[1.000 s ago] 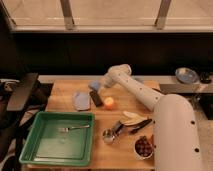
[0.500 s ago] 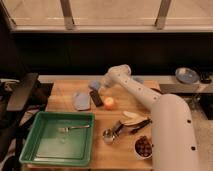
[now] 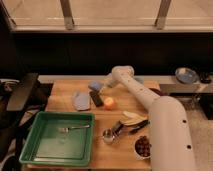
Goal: Wipe purple bowl with sponge
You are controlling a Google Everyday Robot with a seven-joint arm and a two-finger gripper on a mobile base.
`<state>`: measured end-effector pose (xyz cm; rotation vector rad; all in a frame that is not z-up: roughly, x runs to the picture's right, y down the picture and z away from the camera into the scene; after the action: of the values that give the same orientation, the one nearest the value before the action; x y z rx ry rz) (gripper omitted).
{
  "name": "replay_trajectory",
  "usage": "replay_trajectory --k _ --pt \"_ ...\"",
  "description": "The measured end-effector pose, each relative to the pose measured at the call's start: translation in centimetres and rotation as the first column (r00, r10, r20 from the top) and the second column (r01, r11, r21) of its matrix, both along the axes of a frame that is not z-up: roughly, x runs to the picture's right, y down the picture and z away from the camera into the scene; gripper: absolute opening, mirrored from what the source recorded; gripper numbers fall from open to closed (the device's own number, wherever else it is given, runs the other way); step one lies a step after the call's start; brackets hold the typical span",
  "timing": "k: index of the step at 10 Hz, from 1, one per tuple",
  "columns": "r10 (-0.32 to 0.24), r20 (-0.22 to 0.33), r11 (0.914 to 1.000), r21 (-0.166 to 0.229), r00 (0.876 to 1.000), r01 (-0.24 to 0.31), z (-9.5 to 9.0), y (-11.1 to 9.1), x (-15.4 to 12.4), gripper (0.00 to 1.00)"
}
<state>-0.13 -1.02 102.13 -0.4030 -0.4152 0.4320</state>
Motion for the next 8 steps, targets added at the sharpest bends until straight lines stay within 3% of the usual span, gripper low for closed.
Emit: replay_trajectory --k 5,6,8 --pt "0.002 0.033 0.9995 -0.033 0.999 -0.001 -0.4 0.5 -0.6 0.07" --pt "0.001 0.037 0.9997 -0.026 0.999 0.000 -1.0 0.2 -0.8 0.00" --pt "0.014 0.030 0.9999 -0.005 0.999 -0.014 -2.6 -1.0 -0.5 0.00"
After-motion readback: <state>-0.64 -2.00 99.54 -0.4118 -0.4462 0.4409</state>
